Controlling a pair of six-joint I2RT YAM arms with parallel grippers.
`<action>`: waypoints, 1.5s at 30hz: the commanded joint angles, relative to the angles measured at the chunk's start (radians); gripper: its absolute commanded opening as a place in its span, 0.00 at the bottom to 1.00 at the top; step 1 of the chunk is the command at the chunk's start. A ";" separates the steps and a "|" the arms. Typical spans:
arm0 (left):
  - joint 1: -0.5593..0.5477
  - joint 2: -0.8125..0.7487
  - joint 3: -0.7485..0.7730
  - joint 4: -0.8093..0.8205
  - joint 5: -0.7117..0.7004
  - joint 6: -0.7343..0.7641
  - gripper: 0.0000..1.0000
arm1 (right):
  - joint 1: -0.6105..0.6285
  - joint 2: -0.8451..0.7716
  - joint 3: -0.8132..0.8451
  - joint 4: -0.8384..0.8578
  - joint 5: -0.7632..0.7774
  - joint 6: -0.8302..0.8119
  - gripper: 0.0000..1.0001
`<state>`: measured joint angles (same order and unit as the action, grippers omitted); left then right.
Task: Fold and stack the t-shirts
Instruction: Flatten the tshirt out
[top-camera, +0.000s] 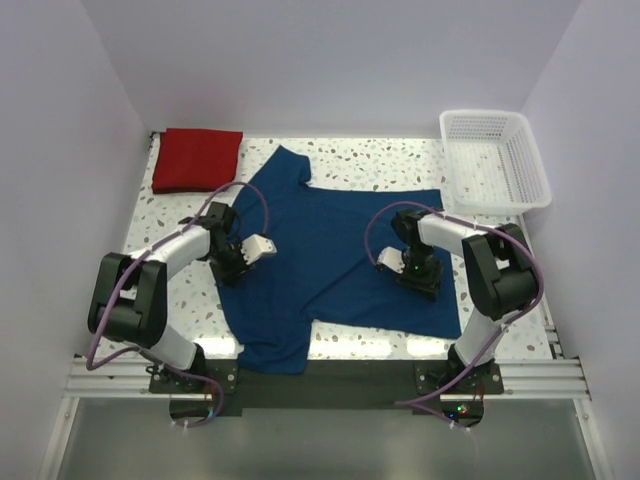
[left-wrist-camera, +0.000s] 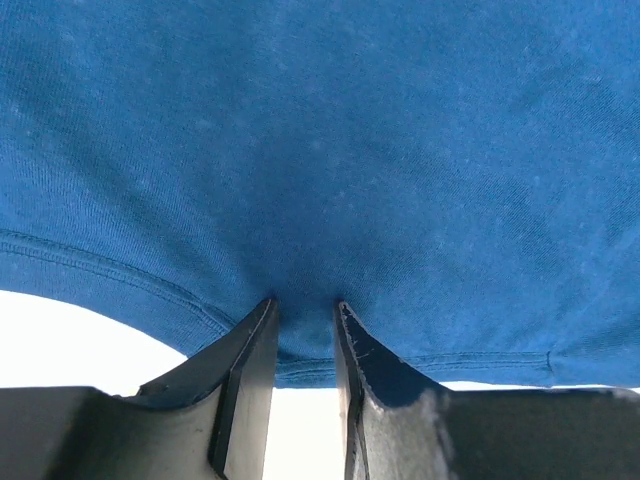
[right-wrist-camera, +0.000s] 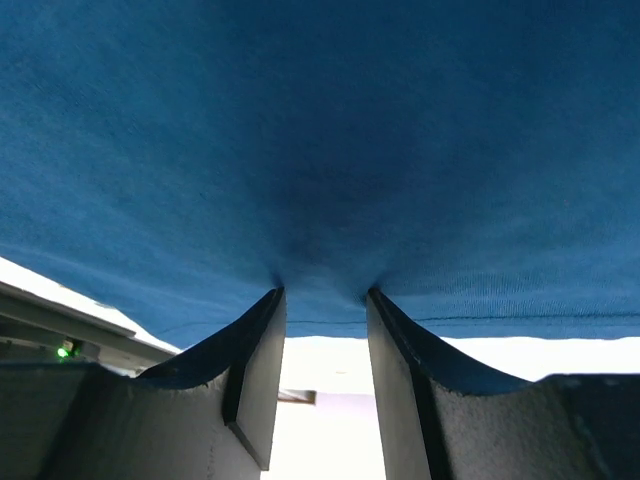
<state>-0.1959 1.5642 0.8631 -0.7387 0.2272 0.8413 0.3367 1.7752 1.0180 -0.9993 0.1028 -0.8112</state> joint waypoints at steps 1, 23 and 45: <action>0.009 -0.024 -0.079 -0.013 -0.020 0.033 0.32 | 0.041 -0.017 -0.035 -0.005 0.017 -0.043 0.43; 0.035 -0.014 0.457 0.002 0.276 -0.145 0.56 | -0.136 -0.004 0.509 0.160 -0.145 0.383 0.50; 0.035 0.115 0.476 0.222 0.287 -0.315 0.56 | -0.252 0.461 0.850 0.416 0.035 0.531 0.48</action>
<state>-0.1696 1.6672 1.3434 -0.5598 0.4915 0.5415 0.0868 2.2093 1.8099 -0.6121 0.1394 -0.2356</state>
